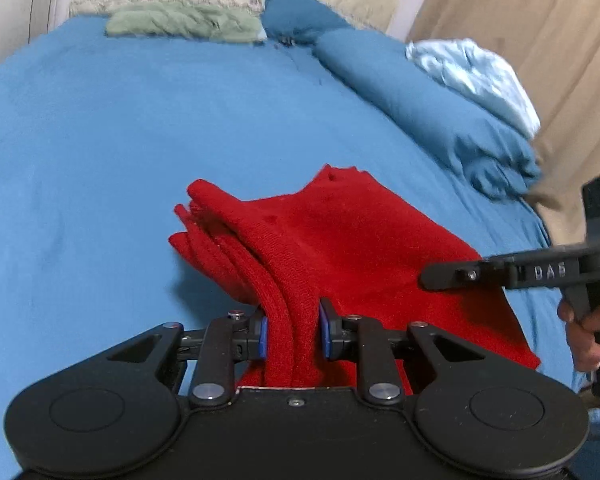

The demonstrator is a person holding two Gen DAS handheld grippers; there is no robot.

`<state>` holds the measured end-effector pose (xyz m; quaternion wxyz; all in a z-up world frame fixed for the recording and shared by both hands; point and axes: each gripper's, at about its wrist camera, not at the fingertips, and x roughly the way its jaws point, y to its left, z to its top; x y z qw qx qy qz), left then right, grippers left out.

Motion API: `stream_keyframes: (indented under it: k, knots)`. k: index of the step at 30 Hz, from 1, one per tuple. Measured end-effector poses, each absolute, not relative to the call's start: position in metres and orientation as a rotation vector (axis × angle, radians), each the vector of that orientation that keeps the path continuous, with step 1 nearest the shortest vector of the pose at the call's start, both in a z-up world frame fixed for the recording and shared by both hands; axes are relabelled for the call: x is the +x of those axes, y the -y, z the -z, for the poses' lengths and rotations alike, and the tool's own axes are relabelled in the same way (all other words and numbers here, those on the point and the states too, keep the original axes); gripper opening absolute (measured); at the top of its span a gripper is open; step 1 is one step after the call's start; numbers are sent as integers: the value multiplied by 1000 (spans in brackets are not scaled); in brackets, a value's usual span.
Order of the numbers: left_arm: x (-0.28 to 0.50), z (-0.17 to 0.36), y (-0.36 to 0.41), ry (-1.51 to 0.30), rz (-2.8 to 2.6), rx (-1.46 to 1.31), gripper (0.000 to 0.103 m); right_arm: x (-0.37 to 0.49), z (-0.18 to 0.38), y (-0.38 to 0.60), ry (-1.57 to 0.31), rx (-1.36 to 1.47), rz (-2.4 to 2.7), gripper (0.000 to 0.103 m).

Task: Fold small clothes

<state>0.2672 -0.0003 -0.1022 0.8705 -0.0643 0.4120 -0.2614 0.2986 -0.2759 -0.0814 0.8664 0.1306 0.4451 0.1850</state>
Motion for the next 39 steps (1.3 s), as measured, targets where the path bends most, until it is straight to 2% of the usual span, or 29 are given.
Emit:
stream_keyframes:
  k: [3,5,9,10,12,13,14,15,16,23,28,32,39]
  knots:
    - [251,141,20,-917,491,-125,26,258,126,295,-941,300,-302,41]
    - [242,156,28,-896,435,-69,30,243,155,302,-938,324,-255,47]
    - [235,150,29,-865,397,-65,38,230,168,307,-865,390,-231,56]
    - [233,147,28,-860,385,-61,44,229,165,306,-858,381,-230,62]
    - [233,136,31,-834,354,-45,65,229,155,302,-861,336,-229,71]
    - [231,133,27,-816,338,-42,82,225,149,302,-851,314,-224,80]
    - [225,130,17,-798,323,-40,88,223,141,301,-831,291,-215,85]
    - [224,129,13,-786,308,-38,88,222,135,302,-802,269,-200,93]
    - [225,131,11,-789,291,-29,88,220,130,303,-780,245,-174,95]
    - [239,169,3,-884,231,-18,90,228,157,314,-854,178,-84,95]
    - [244,170,-1,-901,232,-45,91,229,172,323,-863,222,-80,96]
    - [232,144,2,-871,210,-3,88,223,155,319,-856,204,-70,96]
    - [180,63,-1,-796,200,-5,90,168,55,299,-782,105,-74,98]
